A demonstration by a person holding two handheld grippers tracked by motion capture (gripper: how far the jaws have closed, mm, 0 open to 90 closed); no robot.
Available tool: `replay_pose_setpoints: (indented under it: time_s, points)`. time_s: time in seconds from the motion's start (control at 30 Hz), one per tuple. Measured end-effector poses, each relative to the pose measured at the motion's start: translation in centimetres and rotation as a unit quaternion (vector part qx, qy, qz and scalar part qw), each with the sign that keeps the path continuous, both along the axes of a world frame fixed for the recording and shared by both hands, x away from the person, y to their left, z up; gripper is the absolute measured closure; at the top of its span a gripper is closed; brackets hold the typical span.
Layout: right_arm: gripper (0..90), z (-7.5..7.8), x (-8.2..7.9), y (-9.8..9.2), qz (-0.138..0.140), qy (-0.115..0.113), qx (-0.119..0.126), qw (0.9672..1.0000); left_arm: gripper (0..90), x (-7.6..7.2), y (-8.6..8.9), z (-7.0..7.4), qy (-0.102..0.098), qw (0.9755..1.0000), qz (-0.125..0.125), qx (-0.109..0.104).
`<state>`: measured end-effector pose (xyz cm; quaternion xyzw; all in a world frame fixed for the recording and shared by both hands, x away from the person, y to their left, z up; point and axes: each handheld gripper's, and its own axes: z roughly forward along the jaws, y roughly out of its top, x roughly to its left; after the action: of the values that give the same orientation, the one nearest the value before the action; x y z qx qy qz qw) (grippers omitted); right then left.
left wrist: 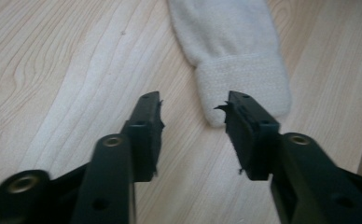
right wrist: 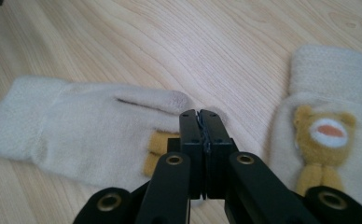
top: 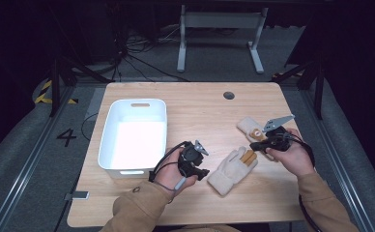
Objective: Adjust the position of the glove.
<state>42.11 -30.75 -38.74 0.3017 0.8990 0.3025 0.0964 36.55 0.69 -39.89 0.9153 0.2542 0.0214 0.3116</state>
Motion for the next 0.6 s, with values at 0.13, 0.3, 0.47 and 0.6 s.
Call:
replay_pose_setpoints:
  time_s: [0.13, 0.3, 0.47, 0.6]
  points:
    - [89.4, -0.1, 0.0, -0.4, -0.005, -0.001, 0.004, 1.0000, 79.7, -0.3, -0.1, 0.3, -0.002, 0.9998, -0.019, -0.006]
    - [89.4, -0.2, -0.1, -0.8, -0.010, 0.001, 0.005, 0.9999, 90.0, -0.7, -0.9, 0.3, 0.007, 0.9988, -0.046, -0.018]
    - [89.3, -0.1, -0.4, -1.3, -0.018, -0.001, 0.009, 0.9998, 90.0, -0.9, -1.6, 0.2, 0.011, 0.9978, -0.061, -0.025]
    - [89.4, -0.2, -0.6, -1.7, -0.021, 0.001, 0.013, 0.9997, 90.0, -1.3, -2.6, 0.1, 0.014, 0.9954, -0.091, -0.027]
